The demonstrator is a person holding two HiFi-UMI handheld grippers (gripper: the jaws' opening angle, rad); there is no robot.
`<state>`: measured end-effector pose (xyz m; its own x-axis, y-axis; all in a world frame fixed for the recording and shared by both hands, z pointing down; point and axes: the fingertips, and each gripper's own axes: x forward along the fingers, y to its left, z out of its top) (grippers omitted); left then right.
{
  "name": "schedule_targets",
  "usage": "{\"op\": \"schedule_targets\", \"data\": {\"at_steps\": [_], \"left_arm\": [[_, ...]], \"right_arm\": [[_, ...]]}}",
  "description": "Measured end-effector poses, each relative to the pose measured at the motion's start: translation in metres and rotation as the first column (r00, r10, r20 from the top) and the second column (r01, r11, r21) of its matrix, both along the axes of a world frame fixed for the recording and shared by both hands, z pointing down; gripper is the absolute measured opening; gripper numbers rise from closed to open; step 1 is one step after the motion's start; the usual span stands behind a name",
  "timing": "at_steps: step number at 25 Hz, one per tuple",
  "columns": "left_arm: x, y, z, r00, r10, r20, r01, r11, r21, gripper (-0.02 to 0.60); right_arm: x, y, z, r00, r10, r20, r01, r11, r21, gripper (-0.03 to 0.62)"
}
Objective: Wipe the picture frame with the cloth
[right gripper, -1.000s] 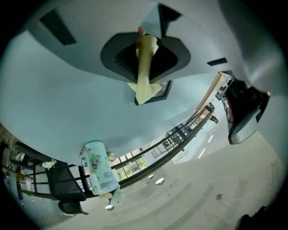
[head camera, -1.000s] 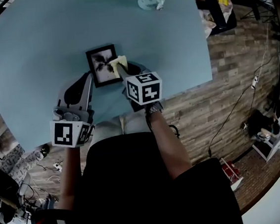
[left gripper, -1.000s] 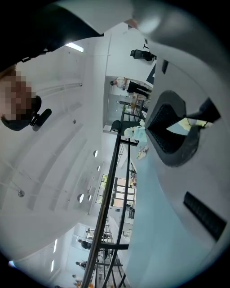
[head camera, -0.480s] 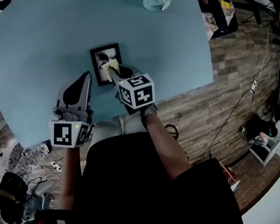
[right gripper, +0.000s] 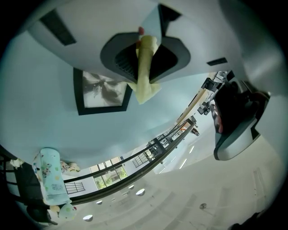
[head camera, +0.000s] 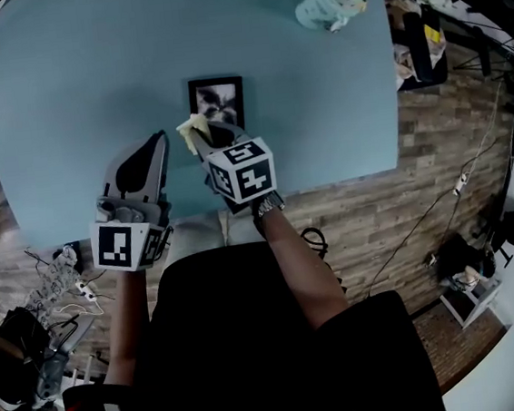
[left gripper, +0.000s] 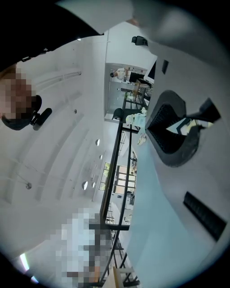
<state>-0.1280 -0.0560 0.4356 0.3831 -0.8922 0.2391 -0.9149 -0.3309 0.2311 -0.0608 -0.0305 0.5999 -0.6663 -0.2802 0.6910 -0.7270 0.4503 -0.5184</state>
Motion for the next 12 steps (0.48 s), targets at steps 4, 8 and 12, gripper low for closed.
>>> {"op": "schedule_targets", "data": {"at_steps": [4,8,12], "left_arm": [[-0.005,0.007,0.007,1.0,-0.019,-0.008,0.019,0.999,-0.036,-0.003],[-0.002,0.009,0.004,1.0,-0.011,-0.006,0.011,1.0,-0.017,-0.003],[0.001,0.007,0.002,1.0,-0.013,-0.004,0.013,1.0,-0.014,-0.003]], "right_arm": [[-0.01,0.005,0.001,0.999,-0.036,0.004,0.036,0.999,-0.003,0.057],[-0.012,0.012,0.004,0.999,-0.052,0.002,0.052,0.999,-0.012,0.057],[-0.007,0.017,0.006,0.999,-0.044,0.001,0.044,0.999,-0.021,0.057]]}}
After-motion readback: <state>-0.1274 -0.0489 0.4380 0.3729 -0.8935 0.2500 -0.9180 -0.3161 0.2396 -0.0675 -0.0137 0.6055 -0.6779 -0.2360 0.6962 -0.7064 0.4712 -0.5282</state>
